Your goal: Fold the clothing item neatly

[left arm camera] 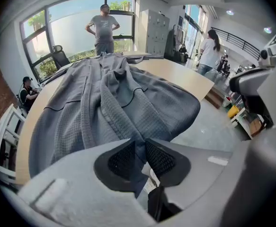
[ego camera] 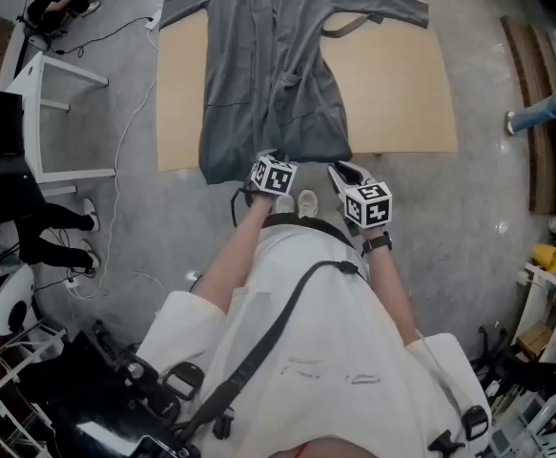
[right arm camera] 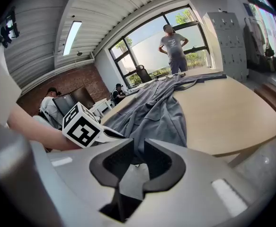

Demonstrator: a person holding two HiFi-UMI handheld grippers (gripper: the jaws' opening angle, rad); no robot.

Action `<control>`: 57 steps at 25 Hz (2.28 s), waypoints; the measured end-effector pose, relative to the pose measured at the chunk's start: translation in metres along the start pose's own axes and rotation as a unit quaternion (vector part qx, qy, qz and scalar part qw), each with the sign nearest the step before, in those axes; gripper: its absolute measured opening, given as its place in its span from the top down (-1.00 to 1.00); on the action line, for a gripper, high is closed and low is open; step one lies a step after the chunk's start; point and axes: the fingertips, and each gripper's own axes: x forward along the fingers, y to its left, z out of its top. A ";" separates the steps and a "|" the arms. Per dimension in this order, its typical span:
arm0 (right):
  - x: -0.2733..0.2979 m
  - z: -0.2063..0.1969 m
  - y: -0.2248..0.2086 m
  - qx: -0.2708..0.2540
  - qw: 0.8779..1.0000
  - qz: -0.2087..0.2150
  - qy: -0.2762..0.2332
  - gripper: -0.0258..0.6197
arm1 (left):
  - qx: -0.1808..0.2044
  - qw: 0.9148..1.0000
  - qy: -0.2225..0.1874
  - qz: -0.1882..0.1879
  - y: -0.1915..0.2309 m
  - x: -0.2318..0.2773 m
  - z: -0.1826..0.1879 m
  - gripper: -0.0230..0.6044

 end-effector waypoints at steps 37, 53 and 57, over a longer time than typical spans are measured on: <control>0.079 0.139 -0.009 -0.126 0.991 -0.040 -0.006 0.66 | -0.192 0.956 -0.104 -0.194 0.035 -0.064 0.005 0.51; 0.345 0.454 -0.145 -0.225 0.971 -0.072 0.037 0.64 | -0.175 0.962 -0.144 -0.151 0.109 -0.018 0.221 0.51; 0.416 0.474 -0.196 -0.204 0.971 -0.105 0.073 0.58 | -0.185 0.963 -0.128 -0.148 0.122 0.009 0.248 0.51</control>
